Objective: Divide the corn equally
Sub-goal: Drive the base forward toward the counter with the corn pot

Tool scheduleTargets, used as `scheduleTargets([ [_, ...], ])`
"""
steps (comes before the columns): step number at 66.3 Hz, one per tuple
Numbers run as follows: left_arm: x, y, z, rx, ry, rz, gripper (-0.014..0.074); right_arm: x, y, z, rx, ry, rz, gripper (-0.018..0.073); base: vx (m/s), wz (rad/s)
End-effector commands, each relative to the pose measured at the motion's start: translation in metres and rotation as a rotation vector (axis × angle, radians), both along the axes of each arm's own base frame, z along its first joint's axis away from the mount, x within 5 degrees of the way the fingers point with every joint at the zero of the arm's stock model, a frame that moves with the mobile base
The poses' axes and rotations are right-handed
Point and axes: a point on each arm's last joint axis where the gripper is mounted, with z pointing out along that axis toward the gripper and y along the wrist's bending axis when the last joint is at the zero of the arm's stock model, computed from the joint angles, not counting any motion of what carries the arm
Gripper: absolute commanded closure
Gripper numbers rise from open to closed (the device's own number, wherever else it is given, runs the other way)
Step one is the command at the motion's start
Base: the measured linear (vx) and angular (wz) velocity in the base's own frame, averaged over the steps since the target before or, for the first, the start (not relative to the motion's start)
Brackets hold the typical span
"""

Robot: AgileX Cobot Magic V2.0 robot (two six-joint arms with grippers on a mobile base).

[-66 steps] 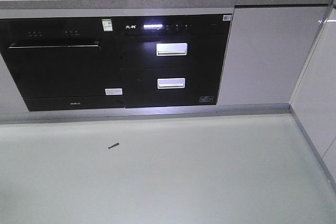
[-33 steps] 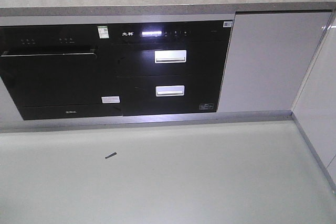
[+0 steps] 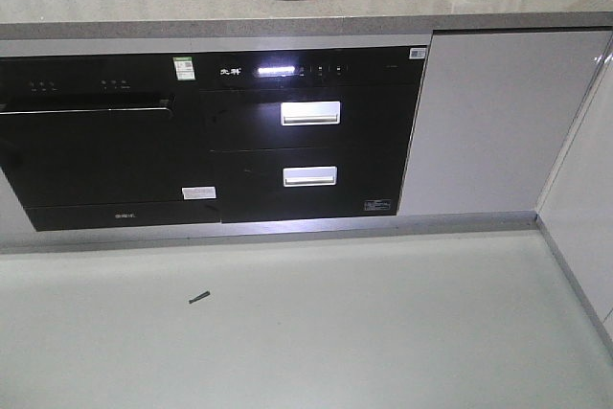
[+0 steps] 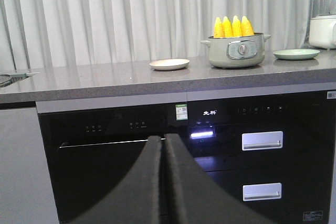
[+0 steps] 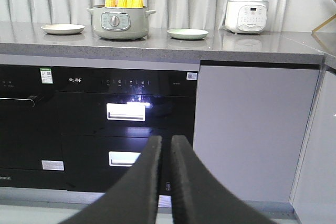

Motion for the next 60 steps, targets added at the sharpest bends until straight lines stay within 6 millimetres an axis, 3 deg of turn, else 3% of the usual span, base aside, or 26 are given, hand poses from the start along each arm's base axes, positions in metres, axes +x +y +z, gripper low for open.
scheduleTargets([
  [1, -0.0014, -0.0006, 0.0025, -0.005, -0.073, -0.007, 0.0603, 0.0002, -0.0003, 0.0047, -0.006, -0.073, -0.006, 0.0524, 0.08, 0.0],
  [60, -0.0014, -0.0006, 0.0025, -0.005, -0.073, -0.007, 0.0603, 0.0002, -0.0003, 0.0046, -0.006, -0.072, -0.006, 0.0524, 0.07, -0.01],
])
